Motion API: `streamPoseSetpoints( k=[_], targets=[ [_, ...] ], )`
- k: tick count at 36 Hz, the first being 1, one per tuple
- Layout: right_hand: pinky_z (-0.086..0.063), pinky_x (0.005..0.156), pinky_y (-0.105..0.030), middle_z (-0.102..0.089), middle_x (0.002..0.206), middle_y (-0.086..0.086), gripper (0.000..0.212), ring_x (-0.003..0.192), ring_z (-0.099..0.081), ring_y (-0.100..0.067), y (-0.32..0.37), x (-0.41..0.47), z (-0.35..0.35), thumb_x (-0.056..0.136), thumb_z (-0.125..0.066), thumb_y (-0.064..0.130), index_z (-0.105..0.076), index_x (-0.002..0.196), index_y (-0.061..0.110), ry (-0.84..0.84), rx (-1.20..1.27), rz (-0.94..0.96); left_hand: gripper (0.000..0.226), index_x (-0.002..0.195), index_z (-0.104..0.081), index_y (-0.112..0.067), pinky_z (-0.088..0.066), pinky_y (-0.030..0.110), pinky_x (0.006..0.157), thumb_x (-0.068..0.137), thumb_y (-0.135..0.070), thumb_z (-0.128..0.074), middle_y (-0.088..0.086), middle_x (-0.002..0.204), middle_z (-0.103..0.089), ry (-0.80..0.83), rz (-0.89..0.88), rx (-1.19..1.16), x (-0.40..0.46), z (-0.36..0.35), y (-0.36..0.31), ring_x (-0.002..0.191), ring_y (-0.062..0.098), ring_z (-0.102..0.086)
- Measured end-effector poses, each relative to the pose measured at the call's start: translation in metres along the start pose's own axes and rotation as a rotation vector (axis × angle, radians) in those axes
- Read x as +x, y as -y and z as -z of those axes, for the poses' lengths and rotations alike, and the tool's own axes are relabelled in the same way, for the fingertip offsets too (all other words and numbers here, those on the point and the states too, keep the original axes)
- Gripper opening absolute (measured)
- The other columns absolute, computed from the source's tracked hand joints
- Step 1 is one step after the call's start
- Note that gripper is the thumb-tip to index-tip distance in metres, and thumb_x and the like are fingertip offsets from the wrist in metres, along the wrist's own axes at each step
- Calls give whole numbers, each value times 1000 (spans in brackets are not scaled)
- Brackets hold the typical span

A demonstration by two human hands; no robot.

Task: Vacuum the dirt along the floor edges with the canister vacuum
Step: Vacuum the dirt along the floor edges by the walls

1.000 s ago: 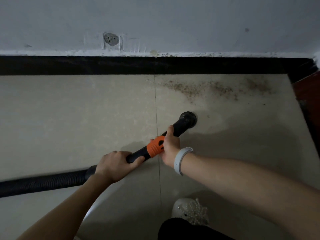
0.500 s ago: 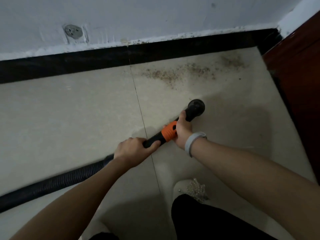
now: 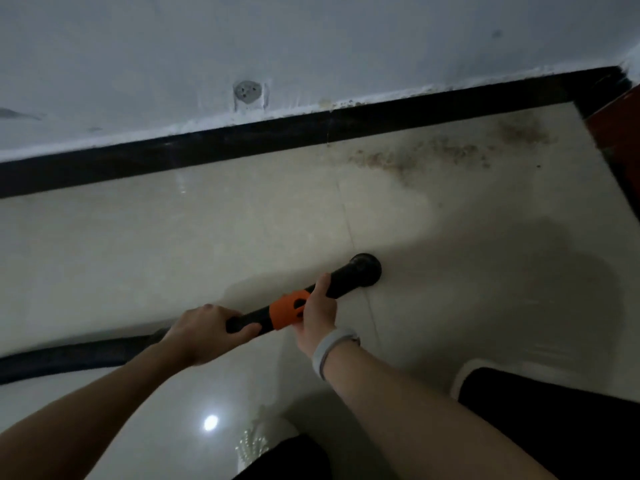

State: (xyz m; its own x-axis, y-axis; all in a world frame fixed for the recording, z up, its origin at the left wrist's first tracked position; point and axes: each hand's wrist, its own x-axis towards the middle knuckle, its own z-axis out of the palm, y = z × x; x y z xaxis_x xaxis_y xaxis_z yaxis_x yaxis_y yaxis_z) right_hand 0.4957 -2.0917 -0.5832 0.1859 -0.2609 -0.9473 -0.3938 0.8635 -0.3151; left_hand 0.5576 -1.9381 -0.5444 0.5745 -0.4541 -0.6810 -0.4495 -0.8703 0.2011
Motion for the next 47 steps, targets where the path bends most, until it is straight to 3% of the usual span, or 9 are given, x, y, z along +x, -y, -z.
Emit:
streamPoseSetpoints(
  k=[6,13,22,25,29,33,38,43,47],
  targets=[
    [-50,96,-50,-61,117,-20,61,105,-63,-36,-59,-18,-5,93,-46,58,-46,123,6,-23,-97,7,40,92,-65,-28,-39,24,58,88,-62,-46,-6,71,-62,12,57,-68,-45,-43,37,69,12,-58],
    [-50,97,-44,-65,118,-18,68,106,-64,-35,-19,-7,-25,95,-39,60,-53,124,0,3,-380,124,59,70,-58,-19,-35,28,55,80,-73,-36,-4,61,-59,-143,172,-294,-38,-54,12,64,19,-58],
    [-55,86,-45,-63,80,-15,59,71,-64,-30,57,9,16,99,-43,51,-55,105,-7,-107,-169,179,58,82,-61,-26,-45,30,68,83,-77,-32,-1,76,-60,-95,25,-146,16,-28,-60,76,23,-61],
    [-55,86,-46,-56,76,-12,46,67,-61,-27,58,3,41,100,-45,46,-49,83,4,-115,-85,131,56,90,-62,-28,-47,30,69,84,-76,-33,-2,77,-58,-75,-22,-80,16,-34,-70,81,23,-63],
    [-56,77,-41,-56,77,-11,46,63,-61,-25,55,6,38,100,-44,47,-48,97,1,-117,-59,155,53,82,-58,-29,-50,30,70,83,-77,-33,-3,73,-58,-105,-17,-99,21,-37,-65,77,21,-63],
    [-57,76,-42,-58,64,-10,50,54,-59,-23,77,10,8,99,-45,48,-49,75,4,-53,-173,197,55,66,-50,-28,-50,30,69,81,-77,-32,-4,67,-59,-175,35,-218,34,-28,-61,72,21,-63],
    [-58,81,-41,-60,70,-8,48,59,-62,-22,109,22,-16,98,-45,51,-52,94,4,55,-276,203,58,71,-58,-24,-43,28,60,83,-74,-32,-4,65,-60,-237,82,-283,53,-9,-71,65,17,-59],
    [-57,86,-41,-60,70,-8,47,59,-62,-20,134,34,-8,98,-45,51,-51,85,6,48,-272,212,59,72,-60,-23,-41,27,59,83,-74,-32,-5,64,-60,-228,60,-268,73,0,-89,62,15,-58],
    [-57,64,-33,-61,66,-7,48,56,-62,-20,156,46,13,98,-45,51,-53,83,6,-13,-235,241,57,69,-55,-25,-47,29,66,83,-75,-31,-5,66,-61,-203,10,-218,90,5,-115,67,18,-61]
  ],
)
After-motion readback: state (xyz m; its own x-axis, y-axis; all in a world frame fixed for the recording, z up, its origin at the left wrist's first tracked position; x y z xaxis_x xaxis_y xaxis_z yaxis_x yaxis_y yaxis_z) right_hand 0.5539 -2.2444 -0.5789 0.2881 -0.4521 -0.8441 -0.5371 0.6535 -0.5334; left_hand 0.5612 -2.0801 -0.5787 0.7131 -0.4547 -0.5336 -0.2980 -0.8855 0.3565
